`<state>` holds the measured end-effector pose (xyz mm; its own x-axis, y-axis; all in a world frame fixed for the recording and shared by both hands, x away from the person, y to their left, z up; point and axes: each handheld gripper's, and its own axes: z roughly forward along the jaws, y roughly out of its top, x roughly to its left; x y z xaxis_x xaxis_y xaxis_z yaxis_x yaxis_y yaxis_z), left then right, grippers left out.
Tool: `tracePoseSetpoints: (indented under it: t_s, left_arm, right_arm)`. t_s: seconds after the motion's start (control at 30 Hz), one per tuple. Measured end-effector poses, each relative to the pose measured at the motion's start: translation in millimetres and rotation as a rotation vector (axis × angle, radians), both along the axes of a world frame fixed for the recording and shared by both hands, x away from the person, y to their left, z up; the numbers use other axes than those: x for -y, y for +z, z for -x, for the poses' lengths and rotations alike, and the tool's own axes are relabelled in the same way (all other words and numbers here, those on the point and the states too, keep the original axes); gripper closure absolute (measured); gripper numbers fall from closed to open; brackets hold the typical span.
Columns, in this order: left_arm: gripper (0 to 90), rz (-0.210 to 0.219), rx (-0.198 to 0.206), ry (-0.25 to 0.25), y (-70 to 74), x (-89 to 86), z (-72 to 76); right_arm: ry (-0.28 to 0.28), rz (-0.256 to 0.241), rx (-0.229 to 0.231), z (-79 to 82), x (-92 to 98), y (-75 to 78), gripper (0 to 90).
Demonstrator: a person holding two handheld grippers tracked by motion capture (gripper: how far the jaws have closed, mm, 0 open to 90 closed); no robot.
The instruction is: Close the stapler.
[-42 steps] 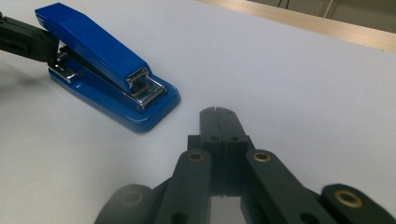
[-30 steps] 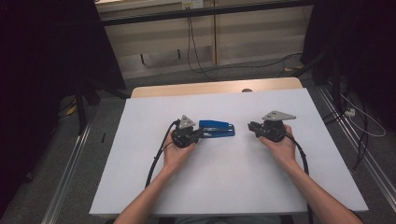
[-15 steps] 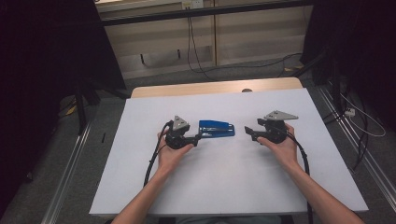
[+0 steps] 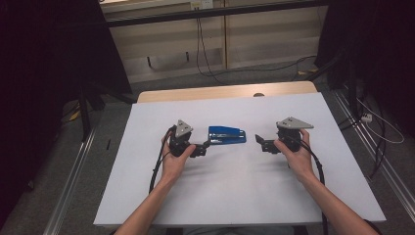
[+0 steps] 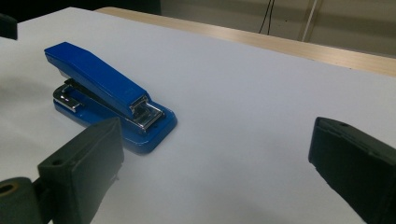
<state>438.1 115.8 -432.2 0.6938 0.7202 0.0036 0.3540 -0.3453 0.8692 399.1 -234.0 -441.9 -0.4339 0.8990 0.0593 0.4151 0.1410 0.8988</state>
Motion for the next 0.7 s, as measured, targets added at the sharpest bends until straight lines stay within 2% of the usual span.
tracePoseSetpoints:
  t_s: [0.17, 0.3, 0.37, 0.5, 0.7]
  left_arm:
    - [3.5, 0.023, 0.019, -0.019, 4.0, -0.4, 3.9]
    - [3.6, 0.015, 0.006, -0.022, 5.0, -1.8, 7.4]
    - [3.6, 0.012, 0.011, -0.018, 4.8, -3.2, 10.7]
    - [3.7, 0.036, 0.039, 0.004, 8.1, -8.0, 17.3]
    - [3.8, 0.042, 0.044, 0.013, 10.0, -17.0, 27.3]
  right_arm:
    - [-0.002, -0.005, 0.011, 4.0, 1.2, 0.3, 3.3]
    - [-0.008, -0.003, 0.033, 9.3, 1.8, 3.6, 3.3]
    - [-0.010, -0.001, 0.048, 12.8, 2.1, 5.8, 3.3]
    - [-0.018, 0.005, 0.069, 19.7, 3.8, 8.1, 3.3]
    - [-0.031, -0.007, 0.086, 28.1, 7.2, 10.2, 3.5]
